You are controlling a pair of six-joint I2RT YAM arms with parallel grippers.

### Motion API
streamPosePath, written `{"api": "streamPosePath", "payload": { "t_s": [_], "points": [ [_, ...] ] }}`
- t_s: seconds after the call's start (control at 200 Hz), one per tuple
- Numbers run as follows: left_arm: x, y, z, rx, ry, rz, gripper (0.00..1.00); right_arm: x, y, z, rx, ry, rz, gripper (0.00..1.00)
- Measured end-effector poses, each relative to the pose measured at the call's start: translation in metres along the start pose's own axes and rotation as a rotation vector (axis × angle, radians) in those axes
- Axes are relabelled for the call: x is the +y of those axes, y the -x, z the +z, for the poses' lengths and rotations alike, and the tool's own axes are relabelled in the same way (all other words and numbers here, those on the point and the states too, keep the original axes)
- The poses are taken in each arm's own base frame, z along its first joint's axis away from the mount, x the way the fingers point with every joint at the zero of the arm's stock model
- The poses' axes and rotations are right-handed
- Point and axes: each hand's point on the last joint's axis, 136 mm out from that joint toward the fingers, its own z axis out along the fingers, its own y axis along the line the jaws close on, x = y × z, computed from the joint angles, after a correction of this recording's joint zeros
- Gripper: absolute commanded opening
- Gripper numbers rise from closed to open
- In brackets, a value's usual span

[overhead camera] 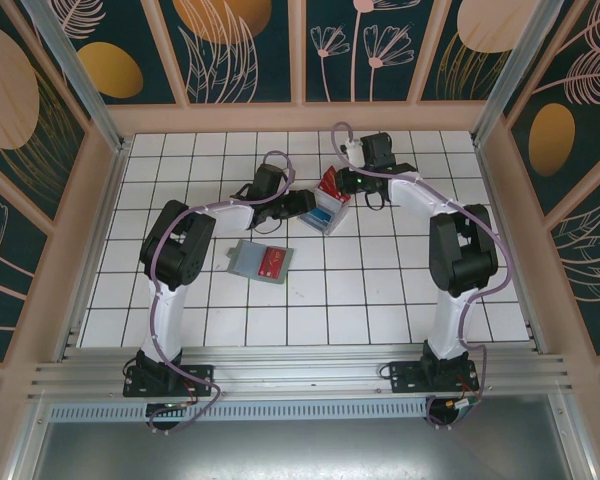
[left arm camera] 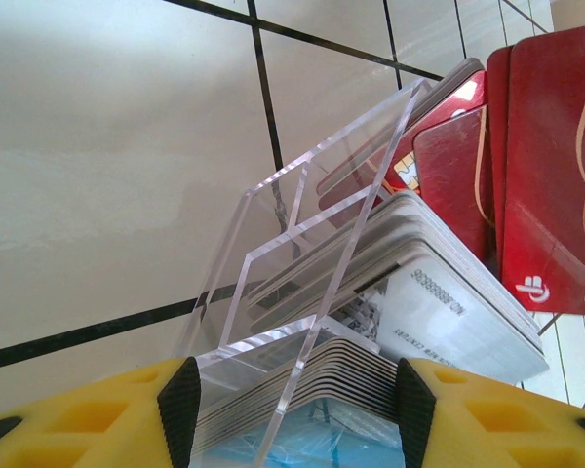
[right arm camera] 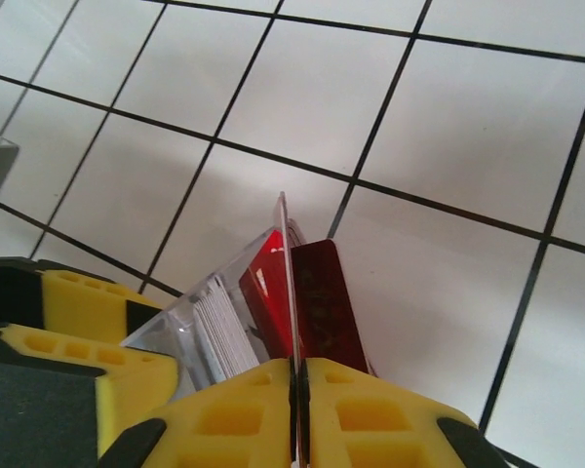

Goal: Put the credit cards into the card holder
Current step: Pick up several credit cards from the storage box.

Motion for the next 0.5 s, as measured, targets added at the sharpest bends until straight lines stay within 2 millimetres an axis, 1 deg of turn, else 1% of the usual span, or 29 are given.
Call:
{"api": "streamPosePath", "payload": {
  "t_s": [0.11, 0.335, 0.5],
  "points": [
    [0.000, 0.000, 0.000, 0.001, 0.000, 0.000, 0.57, 0.002, 0.001, -0.002, 0.000, 0.042, 0.037, 0.08],
    [0.000, 0.000, 0.000, 0.000, 0.000, 0.000, 0.57, -0.007, 0.005, -0.007, -0.016, 0.077, 0.082, 0.04],
    [0.000, 0.000, 0.000, 0.001, 0.000, 0.000, 0.57, -0.008, 0.004, -0.015, -0.026, 0.114, 0.113, 0.02]
  ]
}}
